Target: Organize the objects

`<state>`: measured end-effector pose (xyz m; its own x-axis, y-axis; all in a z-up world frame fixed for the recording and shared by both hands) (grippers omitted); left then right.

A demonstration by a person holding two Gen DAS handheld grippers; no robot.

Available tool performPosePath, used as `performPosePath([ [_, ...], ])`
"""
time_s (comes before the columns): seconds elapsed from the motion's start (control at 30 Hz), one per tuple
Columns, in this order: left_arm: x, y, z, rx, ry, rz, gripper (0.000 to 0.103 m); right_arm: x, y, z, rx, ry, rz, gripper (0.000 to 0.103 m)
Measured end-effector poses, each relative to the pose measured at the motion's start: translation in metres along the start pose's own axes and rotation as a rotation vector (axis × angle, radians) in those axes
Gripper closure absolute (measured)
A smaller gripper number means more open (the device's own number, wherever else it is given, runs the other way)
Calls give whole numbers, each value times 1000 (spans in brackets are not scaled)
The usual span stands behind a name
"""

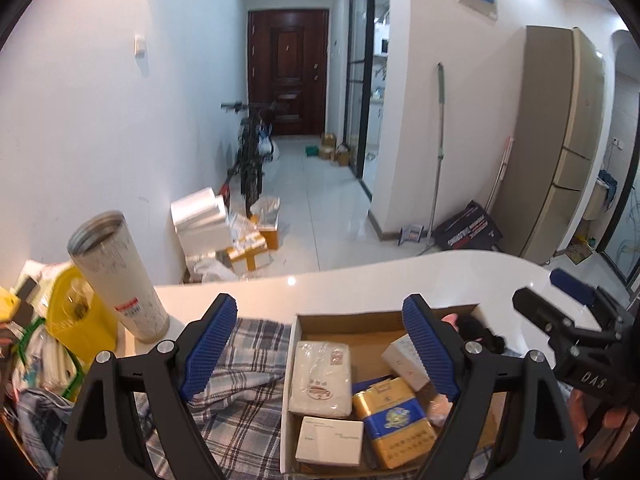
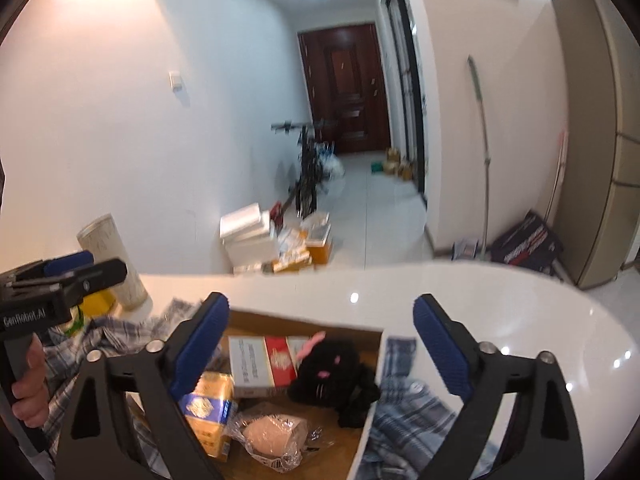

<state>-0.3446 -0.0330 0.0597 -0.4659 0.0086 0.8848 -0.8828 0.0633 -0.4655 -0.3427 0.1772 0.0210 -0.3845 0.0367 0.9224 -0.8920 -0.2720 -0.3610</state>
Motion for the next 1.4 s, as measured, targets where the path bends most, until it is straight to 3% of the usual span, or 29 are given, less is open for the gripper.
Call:
performPosePath([
  [0.17,18,-45,-14,-6,29,-91,16,31,-39,7,-16,-14,-93,4],
  [0.3,27,-107,-28,29,81,-245,16,50,-70,16,-6,-28,-136,4],
  [0.53,36,-203,-36,-41,22,-417,10,73,-158,30,-8,-82,-288,0],
  [0.57,36,-214,-37,-41,20,-446,2,75,-175,30,-8,-80,-316,0],
  [0.6,35,-229,-38,-30,25,-491,0,77,-188,31,-14,-75,-340,0],
  [0.8,24,-309,-44,3,54,-647,0,84,-261,29,-14,-67,-445,0],
  [1.13,-3,-384,-31,-24,-31,-698,0,67,-321,34,9,-82,-484,0],
  [1.4,-38,-392,-39,-4,-4,-687,0,38,-332,33,28,-98,-451,0],
])
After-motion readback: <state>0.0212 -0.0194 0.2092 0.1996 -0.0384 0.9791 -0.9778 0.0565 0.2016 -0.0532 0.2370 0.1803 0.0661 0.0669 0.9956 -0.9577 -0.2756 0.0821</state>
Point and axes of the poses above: each gripper's, at about its wrist camera, not at the fingertips, and y roughly the way its jaws point, z to its left, x to its top, the point moved 2 cm from there along y, roughly the way its jaws point, and after that the axes turned 7 degrees about -z, right-handed, at the moved point
